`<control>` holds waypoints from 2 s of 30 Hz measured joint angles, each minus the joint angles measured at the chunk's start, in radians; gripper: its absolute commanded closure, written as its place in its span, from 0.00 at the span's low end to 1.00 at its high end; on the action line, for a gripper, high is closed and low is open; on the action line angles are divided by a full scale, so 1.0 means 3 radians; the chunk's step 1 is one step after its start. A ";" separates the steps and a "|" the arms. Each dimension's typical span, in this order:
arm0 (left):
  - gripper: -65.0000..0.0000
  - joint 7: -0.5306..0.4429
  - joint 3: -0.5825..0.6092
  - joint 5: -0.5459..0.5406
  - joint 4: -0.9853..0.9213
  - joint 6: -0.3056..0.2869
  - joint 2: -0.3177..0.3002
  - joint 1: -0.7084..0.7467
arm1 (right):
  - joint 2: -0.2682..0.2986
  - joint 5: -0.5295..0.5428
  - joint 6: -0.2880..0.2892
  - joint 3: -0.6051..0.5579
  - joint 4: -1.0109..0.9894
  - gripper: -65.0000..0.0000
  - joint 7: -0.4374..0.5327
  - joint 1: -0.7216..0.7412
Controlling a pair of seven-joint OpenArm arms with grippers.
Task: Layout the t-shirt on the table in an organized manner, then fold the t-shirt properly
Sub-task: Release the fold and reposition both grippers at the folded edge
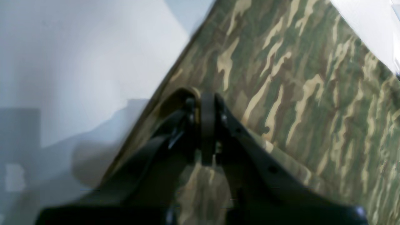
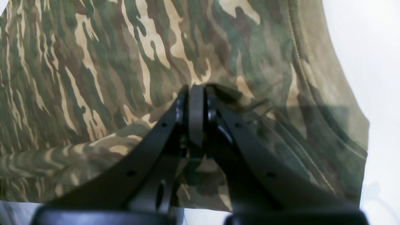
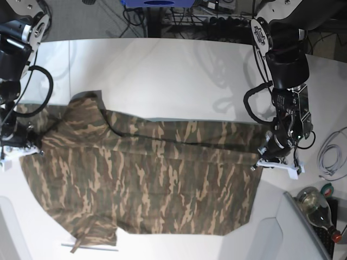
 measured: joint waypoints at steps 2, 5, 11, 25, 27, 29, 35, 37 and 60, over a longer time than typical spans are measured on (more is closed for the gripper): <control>1.00 -0.0019 0.0111 0.0003 -0.0046 0.0027 -0.0009 0.0005 | -0.0001 0.0000 -0.0015 -0.0005 0.0000 0.99 0.0000 0.0000; 1.00 -0.0025 0.0253 0.0001 -0.0058 0.0023 -0.0004 0.0005 | -0.0001 0.0000 -0.0023 -0.0005 0.0000 0.99 0.0001 0.0000; 1.00 -0.0038 0.0248 0.0001 -0.0057 0.0024 -0.0006 -0.0006 | -0.0001 -0.0001 -0.0025 0.0005 0.0000 0.88 0.0001 0.0000; 0.04 -0.0036 0.0230 -0.0050 0.0453 0.0010 -0.0045 0.0078 | -0.0415 0.0009 -0.0043 0.0216 0.1521 0.33 -0.0135 -0.0823; 0.00 -0.0024 0.0164 -0.0048 0.0675 0.0005 -0.0037 0.0183 | -0.0523 0.0027 -0.0036 0.0097 0.1625 0.32 -0.0178 -0.0988; 0.00 -0.0034 -0.0015 -0.0058 0.0917 -0.0032 -0.0028 0.0352 | -0.0612 0.0028 -0.0034 0.0062 0.1699 0.32 -0.0183 -0.1152; 0.04 -0.0028 -0.0514 -0.0031 0.1405 0.0005 -0.0061 0.1096 | -0.0773 0.0010 -0.0042 0.0052 0.1703 0.32 -0.0189 -0.1428; 0.04 -0.0006 -0.0612 -0.0006 0.1436 -0.0132 -0.0055 0.1255 | -0.0776 0.0010 -0.0041 0.0053 0.1692 0.32 -0.0192 -0.1434; 0.11 -0.0024 -0.0821 0.0003 0.1461 -0.0621 -0.0027 0.1556 | -0.0740 0.0008 -0.0037 -0.0364 0.1466 1.00 -0.0203 -0.1052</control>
